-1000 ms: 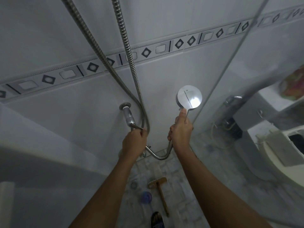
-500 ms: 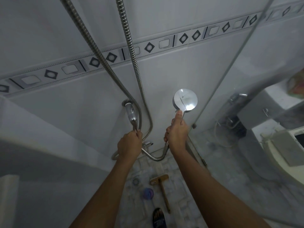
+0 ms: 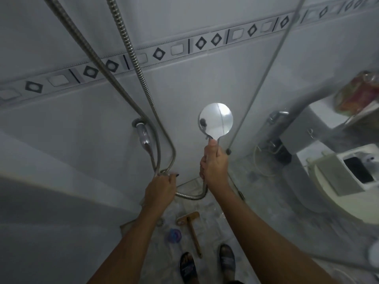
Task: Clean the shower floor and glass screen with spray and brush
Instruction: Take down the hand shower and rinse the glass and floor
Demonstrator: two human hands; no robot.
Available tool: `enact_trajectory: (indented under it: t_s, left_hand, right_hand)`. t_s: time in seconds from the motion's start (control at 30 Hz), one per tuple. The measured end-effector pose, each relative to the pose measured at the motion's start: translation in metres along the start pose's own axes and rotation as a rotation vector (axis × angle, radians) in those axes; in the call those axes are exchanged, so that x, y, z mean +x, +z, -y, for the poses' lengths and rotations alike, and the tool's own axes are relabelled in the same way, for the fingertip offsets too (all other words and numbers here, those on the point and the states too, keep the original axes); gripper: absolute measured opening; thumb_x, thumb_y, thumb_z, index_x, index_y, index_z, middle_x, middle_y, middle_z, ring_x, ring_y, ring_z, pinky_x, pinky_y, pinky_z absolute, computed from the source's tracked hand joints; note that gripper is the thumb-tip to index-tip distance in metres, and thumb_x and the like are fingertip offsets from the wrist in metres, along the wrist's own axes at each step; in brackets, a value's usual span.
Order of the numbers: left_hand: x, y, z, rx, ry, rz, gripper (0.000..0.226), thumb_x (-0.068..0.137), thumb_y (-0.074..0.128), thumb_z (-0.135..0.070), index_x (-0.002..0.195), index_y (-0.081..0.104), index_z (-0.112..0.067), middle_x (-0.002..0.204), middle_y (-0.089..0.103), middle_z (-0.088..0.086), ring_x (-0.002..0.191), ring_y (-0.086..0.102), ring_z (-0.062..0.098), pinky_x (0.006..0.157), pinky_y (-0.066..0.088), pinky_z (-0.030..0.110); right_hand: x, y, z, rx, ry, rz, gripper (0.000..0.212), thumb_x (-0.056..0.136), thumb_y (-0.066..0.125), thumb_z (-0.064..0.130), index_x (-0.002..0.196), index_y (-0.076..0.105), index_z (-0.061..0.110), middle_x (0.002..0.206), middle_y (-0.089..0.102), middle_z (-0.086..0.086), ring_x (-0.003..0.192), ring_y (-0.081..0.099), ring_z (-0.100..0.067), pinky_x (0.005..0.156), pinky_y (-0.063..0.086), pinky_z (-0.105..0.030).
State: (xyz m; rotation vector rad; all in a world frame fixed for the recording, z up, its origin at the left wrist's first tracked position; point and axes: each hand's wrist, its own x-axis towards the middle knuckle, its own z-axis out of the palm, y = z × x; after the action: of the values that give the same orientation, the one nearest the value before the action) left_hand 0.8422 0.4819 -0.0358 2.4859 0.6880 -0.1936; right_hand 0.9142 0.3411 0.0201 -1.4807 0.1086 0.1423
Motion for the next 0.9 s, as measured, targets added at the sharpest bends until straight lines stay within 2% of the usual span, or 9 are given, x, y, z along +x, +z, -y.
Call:
enact_trajectory:
  t_s: [0.1,0.17,0.23,0.3,0.37,0.5,0.6,0.73,0.9]
  left_hand:
    - [-0.005,0.007,-0.016,0.02,-0.012,-0.005,0.051,0.104,0.033,-0.04,0.089,0.07,-0.007,0.098,0.071,0.015,0.092,0.065,0.031,0.083,0.053,0.038]
    - [-0.006,0.009,-0.024,-0.018,-0.031,-0.018,0.052,0.103,0.032,-0.038,0.081,0.067,-0.008,0.092,0.071,0.014,0.088,0.066,0.031,0.082,0.054,0.039]
    - [-0.007,0.009,-0.035,-0.025,-0.032,-0.036,0.056,0.104,0.03,-0.038,0.082,0.069,-0.004,0.088,0.071,0.015,0.084,0.066,0.031,0.08,0.054,0.04]
    - [-0.01,0.008,-0.05,-0.017,-0.016,-0.033,0.06,0.104,0.03,-0.041,0.082,0.069,-0.002,0.085,0.071,0.015,0.081,0.066,0.032,0.079,0.055,0.04]
    - [-0.013,0.006,-0.072,-0.029,-0.003,-0.008,0.063,0.104,0.03,-0.046,0.077,0.068,-0.003,0.082,0.07,0.013,0.076,0.065,0.029,0.077,0.055,0.038]
    - [-0.011,-0.02,-0.119,-0.211,-0.062,-0.071,0.072,0.097,0.03,-0.061,0.08,0.071,-0.004,0.082,0.071,0.012,0.078,0.067,0.03,0.079,0.053,0.034]
    - [-0.005,-0.063,-0.175,-0.416,0.048,-0.097,0.066,0.102,0.037,-0.052,0.068,0.069,-0.006,0.076,0.07,0.015,0.075,0.066,0.028,0.074,0.049,0.033]
    - [-0.001,-0.148,-0.258,-0.654,0.189,-0.203,0.065,0.105,0.035,-0.048,0.053,0.058,-0.015,0.051,0.057,0.001,0.053,0.054,0.019,0.058,0.038,0.027]
    - [-0.008,-0.262,-0.345,-0.787,0.364,-0.358,0.068,0.102,0.025,-0.061,0.058,0.053,-0.018,0.047,0.049,-0.003,0.041,0.042,0.012,0.044,0.029,0.02]
  right_hand:
    - [0.009,-0.01,0.004,-0.028,0.149,-0.044,0.051,0.1,0.044,0.061,0.079,0.041,0.015,0.052,0.035,-0.003,0.041,0.033,-0.017,0.041,0.034,-0.026]
    - [0.016,-0.019,0.011,0.001,0.108,-0.074,0.051,0.1,0.044,0.06,0.077,0.04,0.015,0.051,0.034,0.0,0.041,0.033,-0.016,0.04,0.034,-0.024]
    - [0.022,-0.026,0.02,-0.004,0.021,-0.018,0.047,0.101,0.045,0.055,0.075,0.038,0.016,0.053,0.034,0.0,0.042,0.033,-0.015,0.039,0.032,-0.023]
    - [0.029,-0.032,0.031,-0.065,0.069,0.008,0.048,0.099,0.047,0.06,0.074,0.038,0.019,0.054,0.039,-0.003,0.042,0.036,-0.015,0.039,0.034,-0.024]
    - [0.04,-0.038,0.05,-0.118,0.137,0.016,0.054,0.096,0.044,0.067,0.075,0.043,0.018,0.055,0.045,-0.005,0.041,0.041,-0.017,0.04,0.036,-0.025]
    - [0.062,-0.045,0.137,-0.028,0.048,0.147,0.066,0.1,0.028,0.067,0.081,0.058,0.012,0.049,0.046,-0.003,0.038,0.04,-0.018,0.043,0.035,-0.023]
    - [0.072,-0.043,0.244,0.155,-0.086,0.306,0.059,0.106,0.029,0.054,0.088,0.062,0.009,0.053,0.048,-0.006,0.042,0.041,-0.019,0.045,0.036,-0.025]
    - [0.066,-0.04,0.383,0.246,-0.435,0.487,0.04,0.108,0.037,0.039,0.103,0.06,0.007,0.067,0.055,-0.005,0.058,0.051,-0.018,0.056,0.045,-0.028]
    - [0.05,-0.032,0.53,0.172,-0.772,0.469,0.029,0.108,0.043,0.035,0.105,0.058,0.011,0.083,0.058,-0.003,0.07,0.056,-0.015,0.066,0.049,-0.03]
